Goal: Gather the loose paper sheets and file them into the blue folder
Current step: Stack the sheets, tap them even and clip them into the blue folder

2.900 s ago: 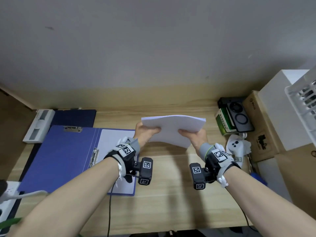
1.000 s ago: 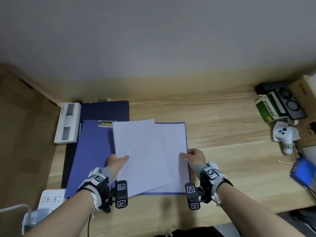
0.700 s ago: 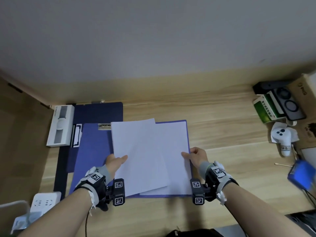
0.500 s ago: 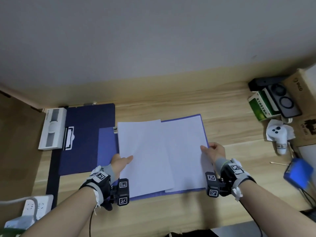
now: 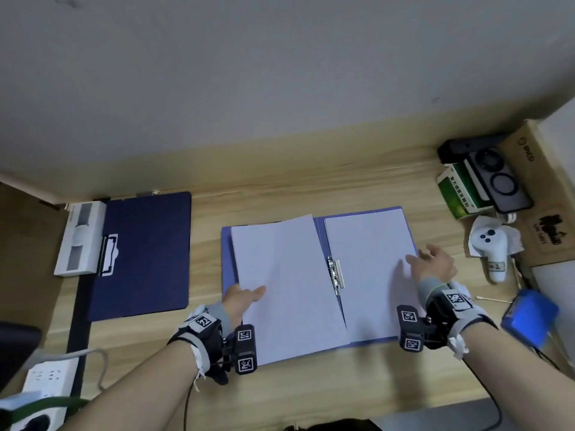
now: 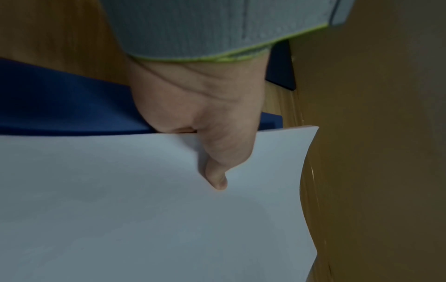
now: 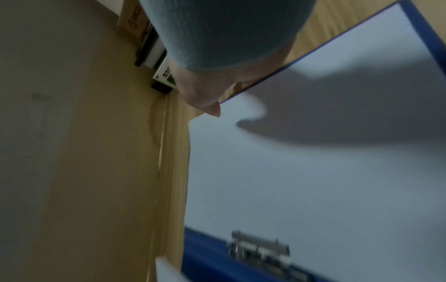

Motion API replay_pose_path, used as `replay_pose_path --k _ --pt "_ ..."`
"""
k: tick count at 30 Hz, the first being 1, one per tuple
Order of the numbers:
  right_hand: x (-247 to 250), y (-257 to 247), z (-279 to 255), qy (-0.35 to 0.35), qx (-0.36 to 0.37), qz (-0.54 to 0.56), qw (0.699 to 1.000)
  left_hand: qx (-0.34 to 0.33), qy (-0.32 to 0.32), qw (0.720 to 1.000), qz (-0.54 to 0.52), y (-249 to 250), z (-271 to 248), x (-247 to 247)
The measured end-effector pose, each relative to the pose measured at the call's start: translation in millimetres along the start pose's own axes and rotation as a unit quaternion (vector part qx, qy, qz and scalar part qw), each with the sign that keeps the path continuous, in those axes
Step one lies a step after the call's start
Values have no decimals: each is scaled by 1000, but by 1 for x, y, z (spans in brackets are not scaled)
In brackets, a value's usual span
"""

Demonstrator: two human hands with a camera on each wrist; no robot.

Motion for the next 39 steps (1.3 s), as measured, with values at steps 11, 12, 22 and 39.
replay_pose_path --k 11,12,22,39 --pt "-141 -16 -150 -399 -94 117 905 -52 -20 998 -25 5 9 19" --pt "-146 -7 -149 -388 -81 114 911 -53 -26 998 -22 8 1 19" --pt "-141 12 -174 -331 -17 57 942 -42 15 998 39 -14 -3 40" --pt "-160 32 -156 -324 -40 67 943 -322 126 901 260 159 79 79"
Point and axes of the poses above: each hand's wrist, its own z-axis towards the middle knuckle, its own x-axis out of the back of the hand, y = z × x, the point moved 7 cm from there along z, towards the middle knuckle, and after that the axes turned 15 degrees about z, right-handed, at the moved point
